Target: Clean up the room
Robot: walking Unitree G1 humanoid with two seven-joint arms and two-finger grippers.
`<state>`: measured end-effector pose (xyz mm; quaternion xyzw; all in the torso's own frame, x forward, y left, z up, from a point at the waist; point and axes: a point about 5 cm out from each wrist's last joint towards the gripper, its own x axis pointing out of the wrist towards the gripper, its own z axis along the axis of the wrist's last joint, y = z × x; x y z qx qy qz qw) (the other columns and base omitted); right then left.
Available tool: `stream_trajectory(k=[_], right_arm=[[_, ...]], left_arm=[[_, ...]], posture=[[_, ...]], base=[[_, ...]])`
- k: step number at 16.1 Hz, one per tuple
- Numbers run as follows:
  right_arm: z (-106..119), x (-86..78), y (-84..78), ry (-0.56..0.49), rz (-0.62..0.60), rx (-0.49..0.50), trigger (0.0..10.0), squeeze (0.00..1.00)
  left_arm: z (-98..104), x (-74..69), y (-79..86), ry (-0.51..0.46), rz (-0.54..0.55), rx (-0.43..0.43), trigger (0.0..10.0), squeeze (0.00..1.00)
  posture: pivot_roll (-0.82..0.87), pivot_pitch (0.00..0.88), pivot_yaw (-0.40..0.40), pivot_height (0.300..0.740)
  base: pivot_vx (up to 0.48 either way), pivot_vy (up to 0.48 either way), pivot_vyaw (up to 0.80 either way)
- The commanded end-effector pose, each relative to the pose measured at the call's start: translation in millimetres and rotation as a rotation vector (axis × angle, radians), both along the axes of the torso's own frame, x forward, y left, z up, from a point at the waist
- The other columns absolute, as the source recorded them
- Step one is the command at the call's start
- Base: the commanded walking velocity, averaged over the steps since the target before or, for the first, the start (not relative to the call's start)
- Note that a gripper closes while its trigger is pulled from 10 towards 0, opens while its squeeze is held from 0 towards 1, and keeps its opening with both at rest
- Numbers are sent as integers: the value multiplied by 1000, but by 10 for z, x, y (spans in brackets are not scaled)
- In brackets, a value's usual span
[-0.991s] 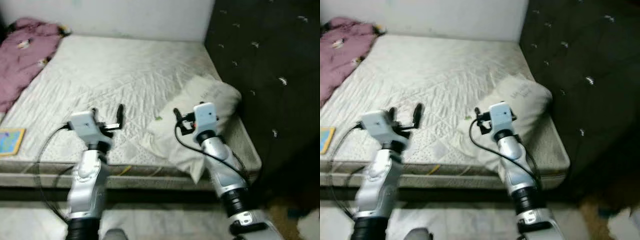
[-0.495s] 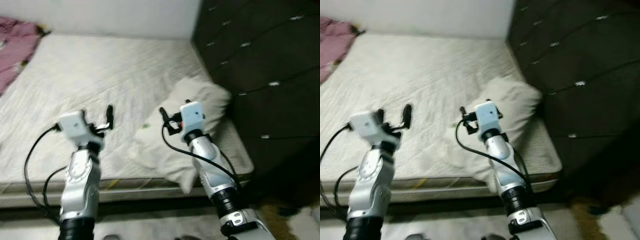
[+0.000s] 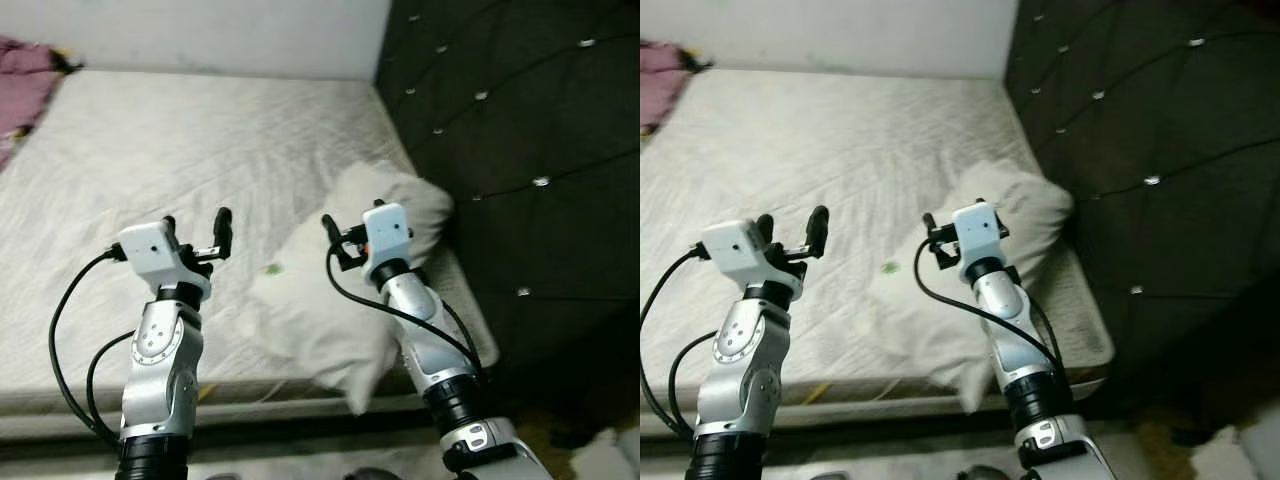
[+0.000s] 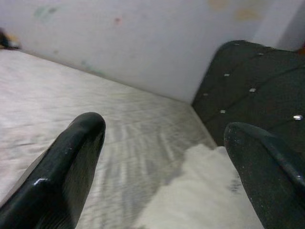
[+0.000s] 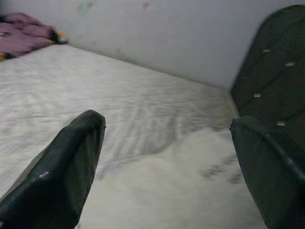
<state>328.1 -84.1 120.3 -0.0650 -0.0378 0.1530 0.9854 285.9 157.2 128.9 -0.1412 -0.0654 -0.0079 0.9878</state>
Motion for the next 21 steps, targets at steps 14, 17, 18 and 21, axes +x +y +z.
stream_trajectory(k=[14,17,18,21], right_arm=[[-1,30,-71,17,-2,28,10000,0],[13,29,-66,20,4,42,10000,0],[13,26,-66,20,6,44,10000,0],[16,20,-65,23,17,51,10000,0]], left_arm=[[-65,-33,31,79,97,78,10000,0],[-67,-83,109,67,101,102,10000,0],[-71,-89,121,70,111,107,10000,0],[-69,-104,131,71,112,113,10000,0]], posture=[[65,67,-68,740],[66,89,-69,740],[65,96,-69,740],[63,102,-72,740]], base=[[44,0,144],[0,0,0],[0,0,0],[0,0,0]])
